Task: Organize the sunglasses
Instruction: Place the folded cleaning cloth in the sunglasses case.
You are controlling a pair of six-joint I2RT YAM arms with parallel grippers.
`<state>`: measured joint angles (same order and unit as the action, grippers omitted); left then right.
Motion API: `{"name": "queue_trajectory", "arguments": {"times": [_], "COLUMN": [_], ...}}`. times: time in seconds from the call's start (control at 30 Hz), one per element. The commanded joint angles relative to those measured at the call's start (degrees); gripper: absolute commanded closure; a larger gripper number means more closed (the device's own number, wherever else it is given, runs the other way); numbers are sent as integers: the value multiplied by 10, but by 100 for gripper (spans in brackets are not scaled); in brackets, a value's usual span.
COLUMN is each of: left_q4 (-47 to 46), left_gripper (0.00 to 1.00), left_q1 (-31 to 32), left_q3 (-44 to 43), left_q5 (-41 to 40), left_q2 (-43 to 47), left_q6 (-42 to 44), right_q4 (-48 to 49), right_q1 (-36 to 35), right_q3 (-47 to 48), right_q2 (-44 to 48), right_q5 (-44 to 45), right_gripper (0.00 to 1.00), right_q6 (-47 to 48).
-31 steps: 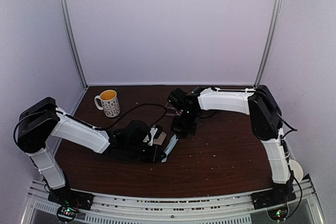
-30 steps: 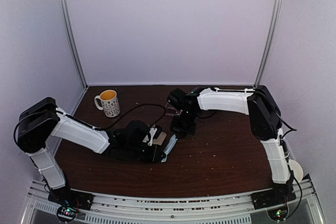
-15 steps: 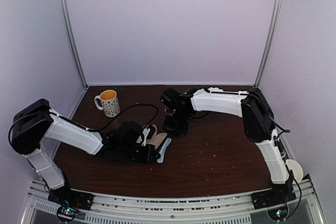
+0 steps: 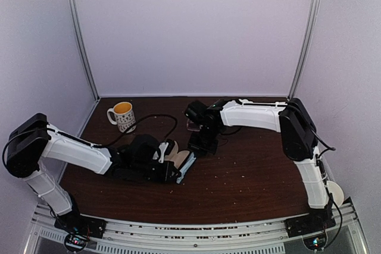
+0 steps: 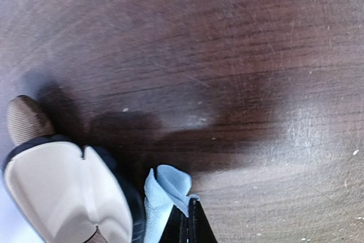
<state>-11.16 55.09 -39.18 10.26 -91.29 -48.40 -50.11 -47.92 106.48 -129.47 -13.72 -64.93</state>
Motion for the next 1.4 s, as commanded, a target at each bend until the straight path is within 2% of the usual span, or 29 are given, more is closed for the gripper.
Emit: {"name": "queue_trajectory", "arguments": {"times": [0.0,0.5,1.37], "left_q4": [2,16,-26], "left_gripper": [100,100,100], "left_q1": [5,4,-17], "left_q3": [6,43,60], "left_q5": [3,-47,-46], "left_q2": [11,54,-2], "left_q6": [-11,-23,-22], "right_q4": [13,32,43], "right_q1": [5,-6,-6], "right_q3": [-4,38,93], "right_q2": [28,-1,-66], "right_q5": [35,18,4], "right_gripper": [100,100,100], "right_q6": [-10,-20,-21]}}
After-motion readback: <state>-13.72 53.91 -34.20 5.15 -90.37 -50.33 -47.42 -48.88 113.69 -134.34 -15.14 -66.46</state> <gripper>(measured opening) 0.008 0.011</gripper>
